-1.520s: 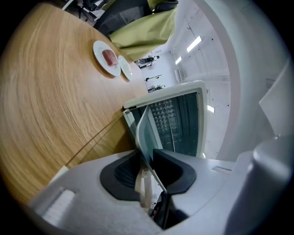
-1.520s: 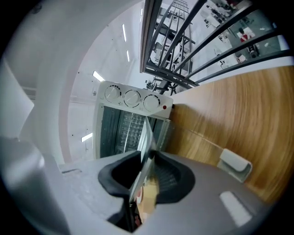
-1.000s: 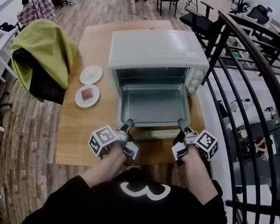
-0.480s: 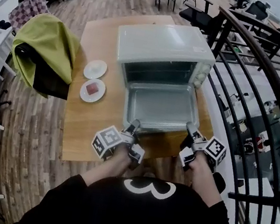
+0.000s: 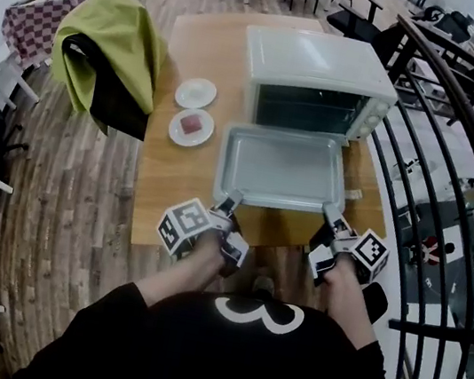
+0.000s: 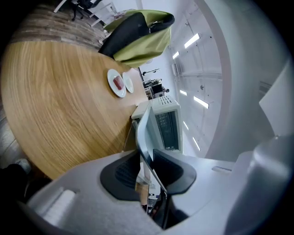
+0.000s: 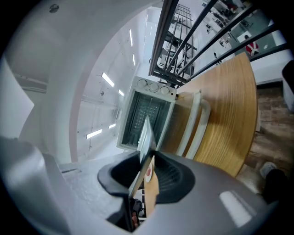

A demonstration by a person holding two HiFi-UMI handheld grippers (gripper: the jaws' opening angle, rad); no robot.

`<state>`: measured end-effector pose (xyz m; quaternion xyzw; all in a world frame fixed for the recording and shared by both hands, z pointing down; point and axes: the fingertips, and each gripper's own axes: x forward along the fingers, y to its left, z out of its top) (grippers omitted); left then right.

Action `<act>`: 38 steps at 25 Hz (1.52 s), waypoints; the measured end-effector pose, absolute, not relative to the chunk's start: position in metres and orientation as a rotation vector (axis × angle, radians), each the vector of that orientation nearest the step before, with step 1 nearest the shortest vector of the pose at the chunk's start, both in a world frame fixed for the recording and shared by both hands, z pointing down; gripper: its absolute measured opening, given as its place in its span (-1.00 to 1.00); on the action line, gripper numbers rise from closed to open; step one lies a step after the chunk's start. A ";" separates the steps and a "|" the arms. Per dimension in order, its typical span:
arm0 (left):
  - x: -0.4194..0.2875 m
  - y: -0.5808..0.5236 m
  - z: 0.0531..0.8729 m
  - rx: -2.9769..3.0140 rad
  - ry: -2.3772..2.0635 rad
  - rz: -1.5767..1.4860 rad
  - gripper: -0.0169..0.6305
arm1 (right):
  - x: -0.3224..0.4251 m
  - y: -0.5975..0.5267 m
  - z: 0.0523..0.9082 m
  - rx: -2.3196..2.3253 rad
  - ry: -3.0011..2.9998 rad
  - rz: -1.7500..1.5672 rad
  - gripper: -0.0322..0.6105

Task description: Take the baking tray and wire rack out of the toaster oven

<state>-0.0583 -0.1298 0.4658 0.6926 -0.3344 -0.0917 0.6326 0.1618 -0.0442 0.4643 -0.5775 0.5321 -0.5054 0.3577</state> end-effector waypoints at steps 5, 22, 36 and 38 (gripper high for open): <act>-0.114 -0.128 0.466 1.560 -0.816 -0.250 -0.65 | 0.111 -0.054 0.464 -1.455 1.419 -1.337 -0.59; -0.273 -0.128 0.485 1.448 -1.014 -0.371 -0.65 | -0.038 -0.102 0.485 -1.332 1.590 -1.506 -0.58; -0.303 -0.135 0.539 1.367 -1.047 -0.317 -0.64 | -0.068 -0.107 0.543 -1.409 1.577 -1.630 -0.55; -0.302 -0.136 0.545 1.356 -1.050 -0.305 -0.64 | -0.068 -0.106 0.550 -1.421 1.570 -1.646 -0.55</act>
